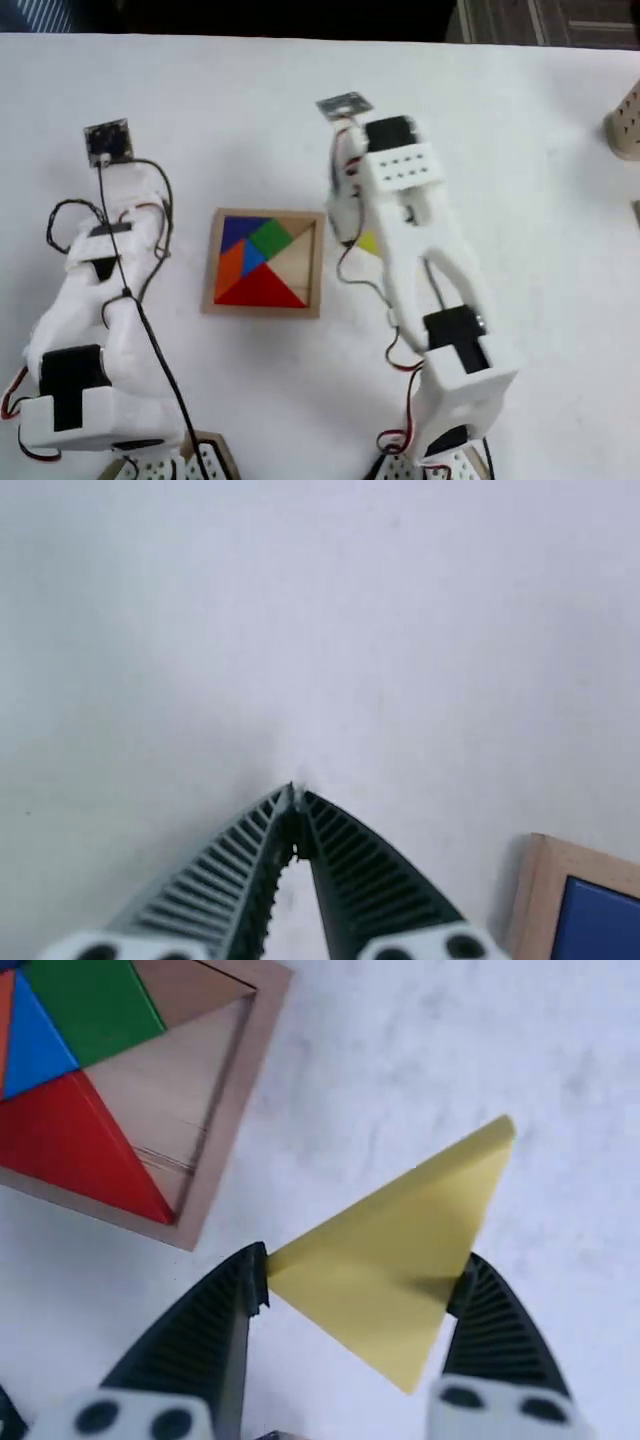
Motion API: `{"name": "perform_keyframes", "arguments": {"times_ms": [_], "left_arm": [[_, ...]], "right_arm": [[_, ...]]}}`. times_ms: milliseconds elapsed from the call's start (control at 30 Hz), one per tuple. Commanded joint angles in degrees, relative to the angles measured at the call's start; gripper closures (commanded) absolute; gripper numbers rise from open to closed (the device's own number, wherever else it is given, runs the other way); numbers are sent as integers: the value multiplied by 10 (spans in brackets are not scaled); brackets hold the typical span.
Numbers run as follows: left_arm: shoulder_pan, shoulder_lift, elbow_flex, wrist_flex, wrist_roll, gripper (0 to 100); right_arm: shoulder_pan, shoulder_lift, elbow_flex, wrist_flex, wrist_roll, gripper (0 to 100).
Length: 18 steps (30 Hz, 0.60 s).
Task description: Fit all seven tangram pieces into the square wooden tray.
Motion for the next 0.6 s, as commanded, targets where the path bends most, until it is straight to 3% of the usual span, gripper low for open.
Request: {"name": "perform_keyframes", "arguments": {"times_ms": [0,233,567], "left_arm": [[-10,-2,-32,-2,4,972],[-17,-2,-33,-2,4,972],[-35,-2,-40,-2,4,972]], "right_arm": [[-52,-11,-3,-44,-109,845],[-103,66,-5,-118,-223,846],[-174,111,-4,-183,-238,843]]}}
